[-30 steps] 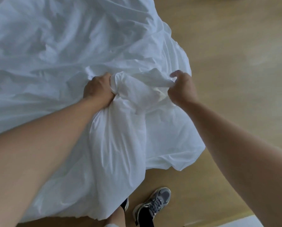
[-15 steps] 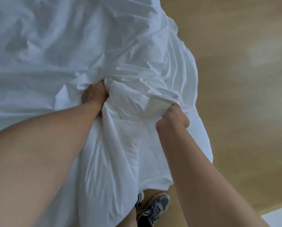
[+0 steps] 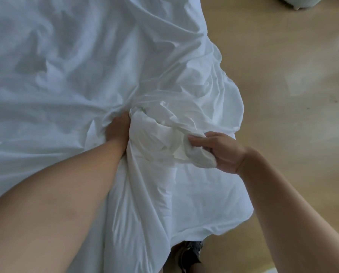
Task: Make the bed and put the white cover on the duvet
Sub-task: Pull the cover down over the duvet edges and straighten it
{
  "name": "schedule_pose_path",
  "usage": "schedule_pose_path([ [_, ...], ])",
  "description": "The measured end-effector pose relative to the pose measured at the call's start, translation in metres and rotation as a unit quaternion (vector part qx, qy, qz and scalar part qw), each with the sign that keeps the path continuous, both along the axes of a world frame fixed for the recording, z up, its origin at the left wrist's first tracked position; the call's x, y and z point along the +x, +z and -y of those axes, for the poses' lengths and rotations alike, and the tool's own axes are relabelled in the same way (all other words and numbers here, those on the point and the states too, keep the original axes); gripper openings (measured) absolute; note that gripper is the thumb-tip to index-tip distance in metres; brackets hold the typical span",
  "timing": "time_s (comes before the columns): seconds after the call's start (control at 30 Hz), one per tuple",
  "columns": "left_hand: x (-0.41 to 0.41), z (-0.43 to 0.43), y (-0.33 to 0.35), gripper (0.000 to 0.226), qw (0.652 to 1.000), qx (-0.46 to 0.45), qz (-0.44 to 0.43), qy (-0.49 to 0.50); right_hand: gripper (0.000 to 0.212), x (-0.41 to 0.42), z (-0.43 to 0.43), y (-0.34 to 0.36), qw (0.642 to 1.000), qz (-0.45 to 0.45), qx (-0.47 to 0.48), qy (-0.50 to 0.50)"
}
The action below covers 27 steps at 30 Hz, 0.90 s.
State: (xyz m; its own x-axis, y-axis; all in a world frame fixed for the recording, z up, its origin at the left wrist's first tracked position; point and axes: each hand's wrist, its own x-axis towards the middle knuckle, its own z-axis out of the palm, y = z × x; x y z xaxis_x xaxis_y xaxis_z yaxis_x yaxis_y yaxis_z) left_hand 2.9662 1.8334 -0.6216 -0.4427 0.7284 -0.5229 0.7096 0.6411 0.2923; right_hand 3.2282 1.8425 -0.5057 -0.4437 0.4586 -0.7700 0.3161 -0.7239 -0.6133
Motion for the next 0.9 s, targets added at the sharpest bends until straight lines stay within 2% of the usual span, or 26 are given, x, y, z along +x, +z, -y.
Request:
schedule_pose_path([
  [0.13,0.001,0.003,0.007,0.038,0.999,0.013,-0.014,0.029,0.04,-0.015,-0.017,0.013,0.987,-0.142,-0.039,0.058],
  [0.23,0.001,0.01,0.01,0.035,0.998,0.057,-0.009,0.038,0.054,-0.017,-0.022,0.019,0.982,-0.167,-0.031,0.088],
  [0.37,-0.005,0.031,0.024,0.023,0.985,0.162,0.008,0.059,0.044,-0.009,-0.024,0.028,0.984,-0.171,-0.032,0.033],
  [0.43,-0.003,0.047,0.041,0.02,0.973,0.204,0.023,0.107,0.037,-0.005,-0.026,0.035,0.981,-0.194,-0.032,0.0],
  [0.53,0.006,0.078,0.077,0.023,0.94,0.258,0.104,0.198,0.034,-0.001,-0.022,0.041,0.964,-0.258,-0.054,-0.037],
  [0.6,0.015,0.097,0.106,0.028,0.897,0.299,0.224,0.238,0.04,0.0,-0.018,0.043,0.951,-0.296,-0.074,-0.056],
  [0.67,0.025,0.114,0.135,0.036,0.848,0.359,0.322,0.22,0.04,0.001,-0.017,0.044,0.932,-0.343,-0.091,-0.075],
  [0.7,0.031,0.118,0.15,0.038,0.836,0.385,0.333,0.203,0.039,0.002,-0.017,0.045,0.924,-0.361,-0.097,-0.082],
  [0.73,0.037,0.12,0.161,0.038,0.832,0.416,0.316,0.189,0.043,0.004,-0.019,0.043,0.914,-0.38,-0.109,-0.095],
  [0.77,0.043,0.119,0.171,0.039,0.837,0.453,0.26,0.165,0.052,0.005,-0.021,0.041,0.902,-0.398,-0.125,-0.11],
  [0.83,0.06,0.108,0.183,0.043,0.848,0.52,0.086,0.058,0.065,0.007,-0.025,0.037,0.883,-0.423,-0.153,-0.136],
  [0.9,0.077,0.091,0.18,0.051,0.844,0.532,-0.055,-0.046,0.068,0.007,-0.026,0.032,0.884,-0.415,-0.152,-0.151],
])
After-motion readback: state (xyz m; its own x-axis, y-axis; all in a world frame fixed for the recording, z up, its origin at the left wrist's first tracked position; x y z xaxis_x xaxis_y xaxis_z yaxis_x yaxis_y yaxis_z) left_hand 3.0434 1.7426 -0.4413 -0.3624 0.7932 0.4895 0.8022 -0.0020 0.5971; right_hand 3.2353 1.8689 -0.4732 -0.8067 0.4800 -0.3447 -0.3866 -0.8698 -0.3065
